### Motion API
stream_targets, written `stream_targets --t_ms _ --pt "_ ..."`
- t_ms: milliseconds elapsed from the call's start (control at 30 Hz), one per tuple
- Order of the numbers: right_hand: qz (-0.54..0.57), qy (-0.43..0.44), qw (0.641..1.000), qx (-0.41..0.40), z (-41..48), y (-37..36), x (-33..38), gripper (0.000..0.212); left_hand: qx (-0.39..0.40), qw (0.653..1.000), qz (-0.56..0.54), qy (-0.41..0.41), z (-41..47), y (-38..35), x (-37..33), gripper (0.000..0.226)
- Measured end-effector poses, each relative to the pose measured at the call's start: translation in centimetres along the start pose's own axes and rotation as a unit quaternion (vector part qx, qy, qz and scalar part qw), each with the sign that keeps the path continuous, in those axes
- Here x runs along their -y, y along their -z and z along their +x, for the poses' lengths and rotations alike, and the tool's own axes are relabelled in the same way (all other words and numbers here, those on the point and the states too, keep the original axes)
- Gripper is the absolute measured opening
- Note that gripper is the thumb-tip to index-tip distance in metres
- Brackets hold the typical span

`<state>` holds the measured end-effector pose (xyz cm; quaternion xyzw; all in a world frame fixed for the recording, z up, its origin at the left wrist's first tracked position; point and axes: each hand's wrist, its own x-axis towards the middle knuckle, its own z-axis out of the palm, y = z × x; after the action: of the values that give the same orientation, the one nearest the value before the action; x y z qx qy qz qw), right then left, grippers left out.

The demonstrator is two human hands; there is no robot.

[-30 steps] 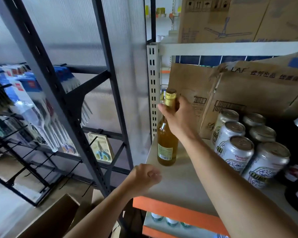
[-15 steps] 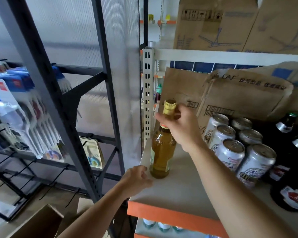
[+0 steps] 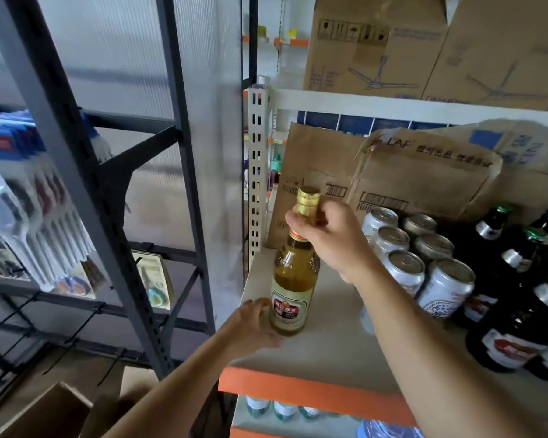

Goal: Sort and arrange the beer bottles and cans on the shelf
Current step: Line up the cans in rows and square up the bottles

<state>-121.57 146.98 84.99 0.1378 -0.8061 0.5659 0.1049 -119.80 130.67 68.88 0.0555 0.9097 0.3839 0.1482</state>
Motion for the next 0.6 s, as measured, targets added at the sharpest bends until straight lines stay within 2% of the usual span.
stream_targets --t_ms 133,233,367,467,600 --pt "-0.012 -0.002 0.997 -0.071 -0.4 -0.2 0.1 0.037 0.003 1.0 -0.014 -0.018 -0.1 -0.3 -0.3 0.083" --pt "0.068 -0.052 0.988 -0.128 -0.1 1.0 0.2 0.017 0.02 0.995 -0.084 -0.041 -0.8 0.3 -0.7 0.079" --pt "0.124 -0.089 0.969 -0.197 0.3 3.2 0.5 0.025 0.14 0.96 -0.218 -0.107 -1.8 1.3 -2.3 0.066" --pt "0.14 -0.083 0.962 -0.219 0.2 4.3 0.9 0.024 0.161 0.951 -0.227 -0.132 -2.6 1.6 -4.0 0.057" --pt "0.119 -0.099 0.964 -0.216 -0.6 5.9 0.4 0.028 0.154 0.951 -0.226 -0.142 -3.3 1.0 -5.2 0.066"
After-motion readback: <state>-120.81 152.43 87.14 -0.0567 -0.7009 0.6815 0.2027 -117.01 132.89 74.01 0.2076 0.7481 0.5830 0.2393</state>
